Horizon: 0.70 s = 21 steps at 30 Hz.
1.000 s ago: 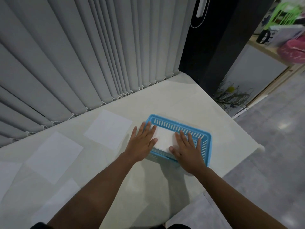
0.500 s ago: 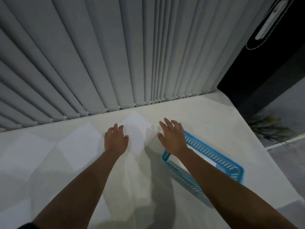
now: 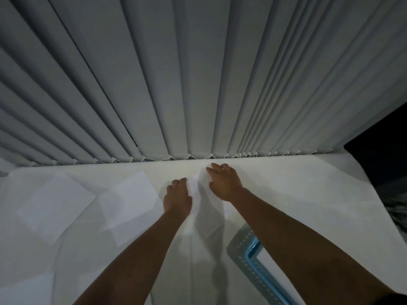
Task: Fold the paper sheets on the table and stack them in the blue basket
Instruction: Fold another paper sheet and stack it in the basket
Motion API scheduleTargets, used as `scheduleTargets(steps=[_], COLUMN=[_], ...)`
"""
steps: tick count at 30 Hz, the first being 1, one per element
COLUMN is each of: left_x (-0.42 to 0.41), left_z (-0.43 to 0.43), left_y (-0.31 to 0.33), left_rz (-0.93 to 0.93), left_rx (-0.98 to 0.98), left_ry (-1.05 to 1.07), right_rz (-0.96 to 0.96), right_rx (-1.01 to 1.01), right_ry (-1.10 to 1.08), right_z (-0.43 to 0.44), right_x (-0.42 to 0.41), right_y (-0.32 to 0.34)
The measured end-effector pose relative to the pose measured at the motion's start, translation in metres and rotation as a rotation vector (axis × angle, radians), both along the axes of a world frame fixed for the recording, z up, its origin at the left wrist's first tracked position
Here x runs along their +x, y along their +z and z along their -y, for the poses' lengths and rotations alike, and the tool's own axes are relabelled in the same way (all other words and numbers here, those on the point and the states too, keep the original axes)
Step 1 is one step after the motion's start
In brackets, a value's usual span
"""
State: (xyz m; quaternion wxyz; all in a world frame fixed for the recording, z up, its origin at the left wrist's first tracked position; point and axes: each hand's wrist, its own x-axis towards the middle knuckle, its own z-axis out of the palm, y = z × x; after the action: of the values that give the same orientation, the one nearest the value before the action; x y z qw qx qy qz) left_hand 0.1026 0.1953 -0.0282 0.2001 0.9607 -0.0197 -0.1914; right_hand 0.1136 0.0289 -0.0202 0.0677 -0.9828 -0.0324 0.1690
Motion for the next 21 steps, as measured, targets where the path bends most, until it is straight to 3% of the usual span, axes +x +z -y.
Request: scheduleTargets(steps=[4, 6, 9, 12, 16, 21], left_x=[0.010, 0.012, 0.012, 0.006, -0.015, -0.036], left_z=[0.000, -0.002, -0.008, -0.015, -0.020, -0.016], left_y=[-0.006, -0.005, -0.002, 0.002, 0.006, 0.011], left_rz=[0.001, 0.031, 0.192, 0.312, 0.172, -0.105], left_rx=[-0.145, -0.129, -0.078, -0.186, -0.382, -0.426], left_ry=[0.036, -0.028, -0.119, -0.105, -0.168, -0.140], right_rz=[-0.026, -0.006, 0.146, 0.297, 0.301, 0.264], right_rx=[0.047, 0.071, 0.075, 0.089, 0.094, 0.003], right_ry=[0.049, 0.064, 0.089, 0.070, 0.089, 0.148], right_z=[-0.002, -0.002, 0.002, 0.009, 0.024, 0.043], right_x=[0.012, 0.015, 0.016, 0.008, -0.018, -0.055], right_y=[-0.007, -0.010, -0.008, 0.000, 0.006, -0.001])
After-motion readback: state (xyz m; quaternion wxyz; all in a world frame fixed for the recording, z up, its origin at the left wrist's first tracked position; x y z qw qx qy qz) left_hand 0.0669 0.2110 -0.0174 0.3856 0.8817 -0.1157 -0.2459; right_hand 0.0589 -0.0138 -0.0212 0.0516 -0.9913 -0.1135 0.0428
